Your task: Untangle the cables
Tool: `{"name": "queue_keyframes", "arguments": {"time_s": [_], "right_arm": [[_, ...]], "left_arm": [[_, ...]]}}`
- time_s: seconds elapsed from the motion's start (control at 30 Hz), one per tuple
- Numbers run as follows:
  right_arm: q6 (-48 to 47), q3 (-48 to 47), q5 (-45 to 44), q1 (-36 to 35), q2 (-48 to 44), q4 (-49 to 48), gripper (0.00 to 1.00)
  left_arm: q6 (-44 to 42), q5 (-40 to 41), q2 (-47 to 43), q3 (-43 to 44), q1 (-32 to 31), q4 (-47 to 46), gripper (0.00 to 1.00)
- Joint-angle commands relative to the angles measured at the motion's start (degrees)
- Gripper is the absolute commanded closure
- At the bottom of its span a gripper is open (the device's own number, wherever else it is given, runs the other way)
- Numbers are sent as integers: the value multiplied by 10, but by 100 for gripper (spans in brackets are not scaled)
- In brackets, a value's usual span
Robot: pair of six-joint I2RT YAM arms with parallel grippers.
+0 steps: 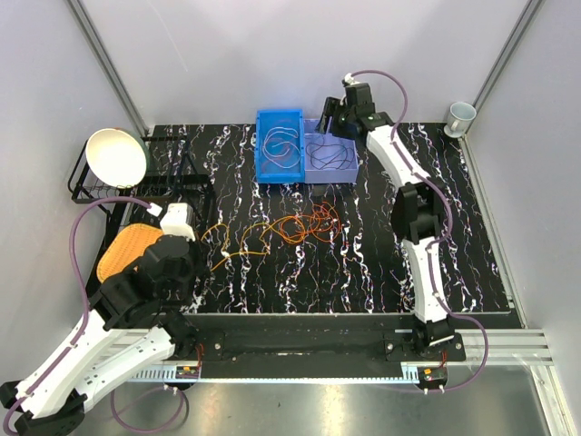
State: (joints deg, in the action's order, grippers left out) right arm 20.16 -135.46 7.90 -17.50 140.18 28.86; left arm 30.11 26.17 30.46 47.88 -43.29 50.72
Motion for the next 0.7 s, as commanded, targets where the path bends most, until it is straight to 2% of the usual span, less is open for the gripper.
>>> {"name": "queue_keyframes", "arguments": {"time_s": [0.0, 0.13, 0.2, 0.23, 0.4, 0.53, 0.67], "right_arm": [[12, 40, -2, 1, -125, 6, 28], [36, 142, 64, 0, -202, -6, 28], [46, 189, 127, 0, -231, -36, 28], [50, 240, 148, 0, -262, -50, 28], [52, 424, 310, -3, -356, -179, 27], [36, 523, 322, -36, -426, -226, 26], [-36, 601, 238, -130, -459, -229, 26]], "left_arm": [[5, 11, -3, 5, 3, -22, 100], [5, 11, -1, 5, 3, -21, 100], [5, 10, 0, 6, 4, -21, 100], [5, 10, 0, 6, 4, -22, 100], [5, 10, 0, 6, 5, -22, 100], [5, 11, 2, 5, 8, -22, 100], [7, 14, 4, 5, 13, -21, 100]]}}
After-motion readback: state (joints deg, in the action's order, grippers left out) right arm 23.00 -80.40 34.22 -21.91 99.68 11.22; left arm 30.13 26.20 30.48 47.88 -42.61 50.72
